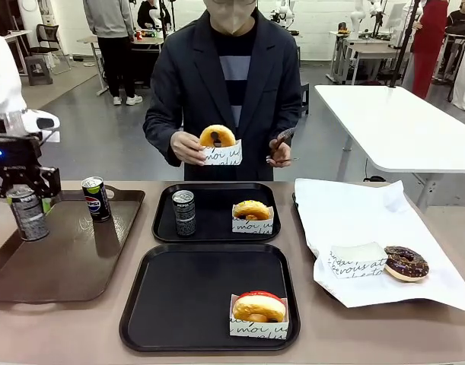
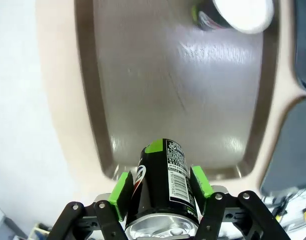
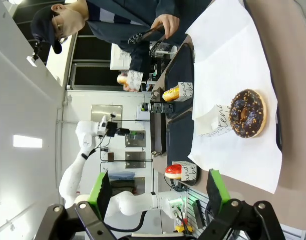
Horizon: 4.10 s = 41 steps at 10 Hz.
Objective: Set up donuts and drinks on trays.
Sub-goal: Pick up one Pepsi coke from the Handle tray and place it on the Flat Tray without a Pepsi coke.
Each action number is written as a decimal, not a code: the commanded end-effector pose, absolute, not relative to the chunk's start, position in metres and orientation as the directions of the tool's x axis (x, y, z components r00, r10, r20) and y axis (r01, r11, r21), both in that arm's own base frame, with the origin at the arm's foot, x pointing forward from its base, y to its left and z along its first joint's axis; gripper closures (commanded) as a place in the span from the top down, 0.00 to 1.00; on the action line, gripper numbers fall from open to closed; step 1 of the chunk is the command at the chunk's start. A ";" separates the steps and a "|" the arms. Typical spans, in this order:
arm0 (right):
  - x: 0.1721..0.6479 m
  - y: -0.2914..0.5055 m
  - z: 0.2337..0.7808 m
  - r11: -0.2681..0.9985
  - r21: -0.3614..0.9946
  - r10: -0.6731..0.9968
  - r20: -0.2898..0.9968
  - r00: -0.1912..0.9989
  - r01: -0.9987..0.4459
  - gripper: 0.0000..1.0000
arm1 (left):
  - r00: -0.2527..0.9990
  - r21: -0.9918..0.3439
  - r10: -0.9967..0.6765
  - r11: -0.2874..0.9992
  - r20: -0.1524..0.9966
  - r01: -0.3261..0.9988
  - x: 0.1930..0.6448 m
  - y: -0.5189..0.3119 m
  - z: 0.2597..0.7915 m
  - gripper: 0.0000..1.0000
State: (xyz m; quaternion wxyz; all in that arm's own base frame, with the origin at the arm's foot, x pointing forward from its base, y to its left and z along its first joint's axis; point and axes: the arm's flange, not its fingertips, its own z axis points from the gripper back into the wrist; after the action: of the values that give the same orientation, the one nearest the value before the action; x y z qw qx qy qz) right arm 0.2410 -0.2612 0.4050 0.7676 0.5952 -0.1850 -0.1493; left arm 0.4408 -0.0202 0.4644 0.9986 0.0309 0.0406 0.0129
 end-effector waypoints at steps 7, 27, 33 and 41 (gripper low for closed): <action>0.243 -0.262 0.406 0.232 0.973 -0.460 0.127 0.879 -0.019 1.00 | 0.993 0.105 -0.111 0.988 -0.033 0.114 0.375 -0.046 0.545 0.00; 0.243 -0.262 0.406 0.232 0.973 -0.460 0.127 0.879 -0.019 1.00 | 0.746 0.014 -0.663 0.748 0.061 0.664 0.364 -0.314 0.499 0.59; 0.243 -0.262 0.406 0.232 0.973 -0.460 0.127 0.879 -0.019 1.00 | 0.752 0.045 -0.658 0.753 0.039 0.657 0.363 -0.319 0.488 0.59; 0.243 -0.262 0.406 0.232 0.973 -0.460 0.127 0.879 -0.019 1.00 | 0.763 -0.034 -0.641 0.764 0.083 0.645 0.349 -0.298 0.407 0.59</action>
State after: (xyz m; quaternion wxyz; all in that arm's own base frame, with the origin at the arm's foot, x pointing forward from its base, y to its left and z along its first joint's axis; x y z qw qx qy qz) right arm 0.2407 -0.2615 0.4049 0.7675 0.5953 -0.1850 -0.1497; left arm 0.3522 -0.3010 0.4056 0.9424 -0.0109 -0.0320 -0.3328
